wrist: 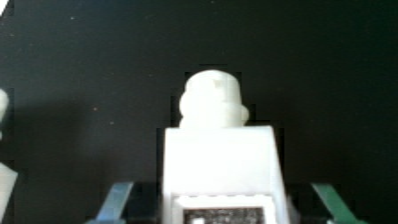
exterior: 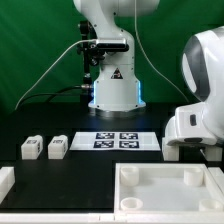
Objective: Assemble one leg
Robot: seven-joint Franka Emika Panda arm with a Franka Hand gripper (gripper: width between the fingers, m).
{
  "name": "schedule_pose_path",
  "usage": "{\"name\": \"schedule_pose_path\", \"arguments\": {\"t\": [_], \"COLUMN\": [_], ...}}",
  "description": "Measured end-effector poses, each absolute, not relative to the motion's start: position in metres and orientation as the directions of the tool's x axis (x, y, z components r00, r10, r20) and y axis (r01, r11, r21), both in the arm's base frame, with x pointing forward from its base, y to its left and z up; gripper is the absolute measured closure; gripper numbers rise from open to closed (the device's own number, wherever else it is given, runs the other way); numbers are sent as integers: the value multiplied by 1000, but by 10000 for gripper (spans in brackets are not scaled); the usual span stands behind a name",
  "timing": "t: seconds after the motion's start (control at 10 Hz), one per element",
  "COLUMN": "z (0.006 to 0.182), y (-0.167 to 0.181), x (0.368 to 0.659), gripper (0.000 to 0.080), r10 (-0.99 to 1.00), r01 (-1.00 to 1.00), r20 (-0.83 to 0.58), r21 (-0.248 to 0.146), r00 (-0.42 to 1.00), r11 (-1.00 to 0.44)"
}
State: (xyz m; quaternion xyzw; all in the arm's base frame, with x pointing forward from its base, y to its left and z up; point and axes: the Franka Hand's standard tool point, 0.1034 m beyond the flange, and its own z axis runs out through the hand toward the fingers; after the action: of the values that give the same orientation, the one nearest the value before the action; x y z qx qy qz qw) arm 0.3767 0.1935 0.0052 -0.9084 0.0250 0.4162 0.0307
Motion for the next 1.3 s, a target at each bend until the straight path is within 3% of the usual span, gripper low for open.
{"name": "schedule_pose_path", "arguments": {"t": [0.6, 0.8, 0.9, 1.1, 1.2, 1.3], "z": [7, 44, 58, 88, 97, 94], "y": [193, 180, 174, 161, 157, 158], "x": [380, 416, 430, 457, 458, 460], "gripper": [509, 509, 509, 509, 509, 509], "r10": [-20, 36, 32, 23, 6, -3], "r01": [-74, -46, -54, -50, -51, -46], "r20": [-754, -739, -706, -523, -424, -318], "r21": [-37, -91, -100, -125, -123, -126], "r00": [657, 673, 707, 852, 906, 948], "r11": [-997, -995, -994, -991, -991, -991]}}
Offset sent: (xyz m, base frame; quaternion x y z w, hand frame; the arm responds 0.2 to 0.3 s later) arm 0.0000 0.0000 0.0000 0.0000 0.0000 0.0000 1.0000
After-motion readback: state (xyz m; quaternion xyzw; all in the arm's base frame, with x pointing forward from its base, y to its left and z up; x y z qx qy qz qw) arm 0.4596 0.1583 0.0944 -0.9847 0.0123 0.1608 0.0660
